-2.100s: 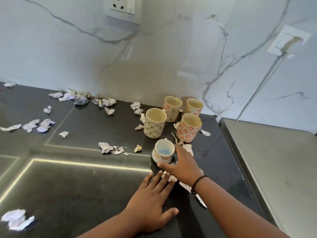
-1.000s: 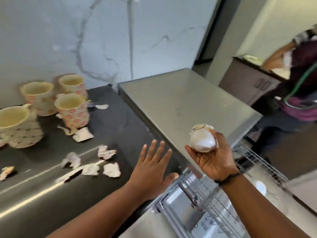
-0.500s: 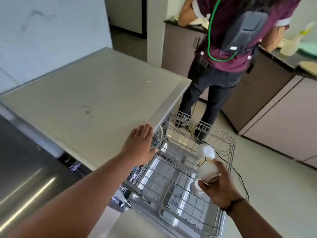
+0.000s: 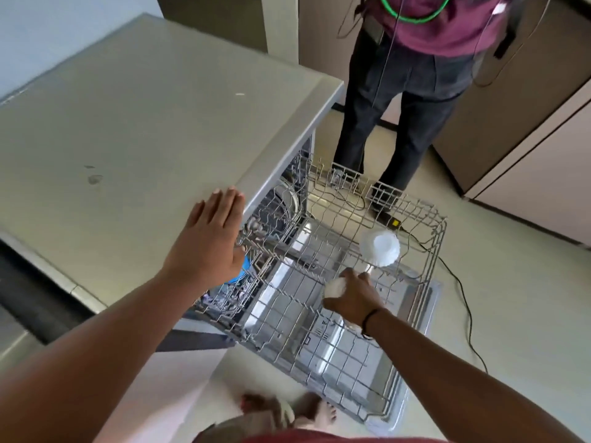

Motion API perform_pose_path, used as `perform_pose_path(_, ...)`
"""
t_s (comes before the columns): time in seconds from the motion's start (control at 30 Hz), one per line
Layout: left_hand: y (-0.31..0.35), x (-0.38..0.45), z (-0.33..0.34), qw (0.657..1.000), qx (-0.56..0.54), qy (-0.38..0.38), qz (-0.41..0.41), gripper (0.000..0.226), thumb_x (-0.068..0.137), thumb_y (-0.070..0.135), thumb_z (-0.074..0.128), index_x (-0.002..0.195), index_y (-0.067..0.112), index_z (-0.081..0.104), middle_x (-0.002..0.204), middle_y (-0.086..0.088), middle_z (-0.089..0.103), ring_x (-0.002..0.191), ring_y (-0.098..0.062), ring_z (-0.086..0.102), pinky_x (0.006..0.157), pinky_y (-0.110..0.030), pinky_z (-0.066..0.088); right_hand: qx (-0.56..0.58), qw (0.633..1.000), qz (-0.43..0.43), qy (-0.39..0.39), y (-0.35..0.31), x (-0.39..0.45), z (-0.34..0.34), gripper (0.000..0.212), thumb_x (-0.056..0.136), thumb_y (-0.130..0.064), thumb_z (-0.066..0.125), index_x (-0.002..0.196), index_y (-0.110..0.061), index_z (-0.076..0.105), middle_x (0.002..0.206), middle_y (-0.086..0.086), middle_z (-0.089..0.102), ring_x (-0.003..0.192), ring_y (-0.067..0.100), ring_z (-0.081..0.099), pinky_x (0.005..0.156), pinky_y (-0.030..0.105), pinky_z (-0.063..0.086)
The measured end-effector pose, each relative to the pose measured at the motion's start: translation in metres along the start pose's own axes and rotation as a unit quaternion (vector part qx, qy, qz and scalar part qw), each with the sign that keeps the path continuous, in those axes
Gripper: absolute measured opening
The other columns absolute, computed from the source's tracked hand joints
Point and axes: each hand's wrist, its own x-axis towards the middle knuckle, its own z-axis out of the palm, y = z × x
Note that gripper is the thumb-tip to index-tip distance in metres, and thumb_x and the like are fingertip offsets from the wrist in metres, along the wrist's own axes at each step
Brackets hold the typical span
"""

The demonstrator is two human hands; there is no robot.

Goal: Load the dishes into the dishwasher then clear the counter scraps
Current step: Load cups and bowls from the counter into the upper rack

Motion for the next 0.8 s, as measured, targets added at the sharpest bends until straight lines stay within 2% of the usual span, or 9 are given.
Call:
perform_pose_path(0.1,-0.001,0.0,0.002,1.0,-0.003,0.003,0.001,0.087,0.085,0.034,0.056,0.152,0.006,0.009,0.159,-0.017,0.012,0.146,-0.034,0.013,0.119,-0.046,0.011,-0.057,0.998,0.038,-0.012,-0.013,0.014,0.021,0.086,0.07,-0.048,0.075,0.135,-0.015,0.03,0.133,0.015,0.037,0.115,0.038,0.051,0.091,0.043,0.05)
perform_pose_path(0.33,-0.002,0.001,0.003,1.0,-0.006,0.01,-0.003,0.088,0.083,0.036,0.06,0.152,0.006,0.014,0.158,-0.017,0.017,0.145,-0.035,0.018,0.117,-0.045,0.012,-0.03,0.994,0.108,0.016,-0.016,0.034,0.048,0.089,0.069,-0.042,0.078,0.133,-0.01,0.026,0.131,0.017,0.035,0.114,0.041,0.053,0.093,0.045,0.05)
perform_pose_path(0.6,0.0,0.001,0.001,1.0,-0.01,0.004,-0.007,0.088,0.08,0.031,0.063,0.15,0.003,0.019,0.157,-0.018,0.021,0.143,-0.037,0.023,0.117,-0.049,0.019,-0.078,0.989,0.127,0.018,-0.017,0.056,0.066,0.098,0.07,-0.055,0.075,0.138,-0.01,0.02,0.127,0.016,0.037,0.103,0.036,0.061,0.08,0.041,0.056)
perform_pose_path(0.8,-0.001,0.001,0.0,1.0,-0.008,0.005,-0.007,0.087,0.081,0.033,0.061,0.151,0.004,0.018,0.157,-0.018,0.021,0.143,-0.037,0.022,0.117,-0.048,0.018,-0.054,0.985,0.161,0.017,-0.008,0.062,0.078,0.099,0.07,-0.056,0.076,0.137,-0.012,0.017,0.132,0.018,0.031,0.108,0.041,0.057,0.077,0.044,0.053)
